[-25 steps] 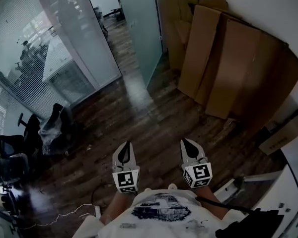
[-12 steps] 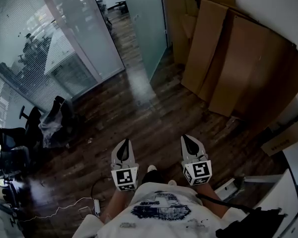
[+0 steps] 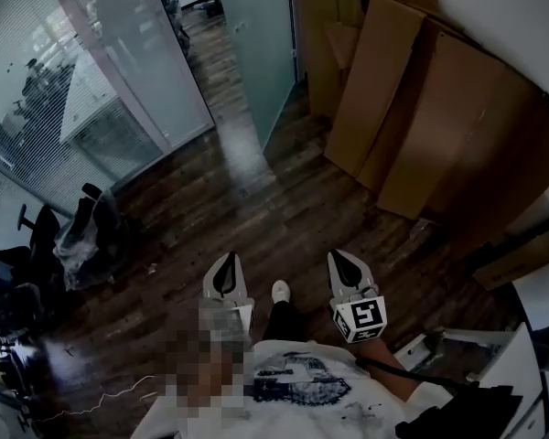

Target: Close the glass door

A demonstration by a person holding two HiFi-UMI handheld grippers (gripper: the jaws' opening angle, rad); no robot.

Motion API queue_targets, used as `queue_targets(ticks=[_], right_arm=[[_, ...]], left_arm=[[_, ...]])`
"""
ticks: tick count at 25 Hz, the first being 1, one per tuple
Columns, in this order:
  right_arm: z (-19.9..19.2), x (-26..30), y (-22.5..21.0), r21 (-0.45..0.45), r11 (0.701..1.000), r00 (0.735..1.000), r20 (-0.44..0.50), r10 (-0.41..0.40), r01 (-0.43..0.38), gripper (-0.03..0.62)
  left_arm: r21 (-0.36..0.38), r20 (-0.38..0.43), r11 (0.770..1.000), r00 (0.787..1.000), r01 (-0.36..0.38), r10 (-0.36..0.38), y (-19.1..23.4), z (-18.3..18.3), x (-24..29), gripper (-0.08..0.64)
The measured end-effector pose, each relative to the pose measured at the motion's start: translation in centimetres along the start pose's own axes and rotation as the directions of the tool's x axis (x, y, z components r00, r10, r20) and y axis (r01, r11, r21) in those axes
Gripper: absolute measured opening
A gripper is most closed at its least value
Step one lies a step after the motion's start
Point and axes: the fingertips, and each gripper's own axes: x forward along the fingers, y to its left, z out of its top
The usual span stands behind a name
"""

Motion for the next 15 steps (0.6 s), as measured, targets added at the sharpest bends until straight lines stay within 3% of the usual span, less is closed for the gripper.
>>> queue_targets(ticks=[15], right_arm=[[1.6, 15.8, -0.8, 0.007, 0.999, 0.999, -0.042, 0.033, -0.032, 0.008]], left_arm=[[0.017, -0.008, 1.000, 1.000, -0.002, 0.002, 8.0, 1.1, 12.5, 0.002]])
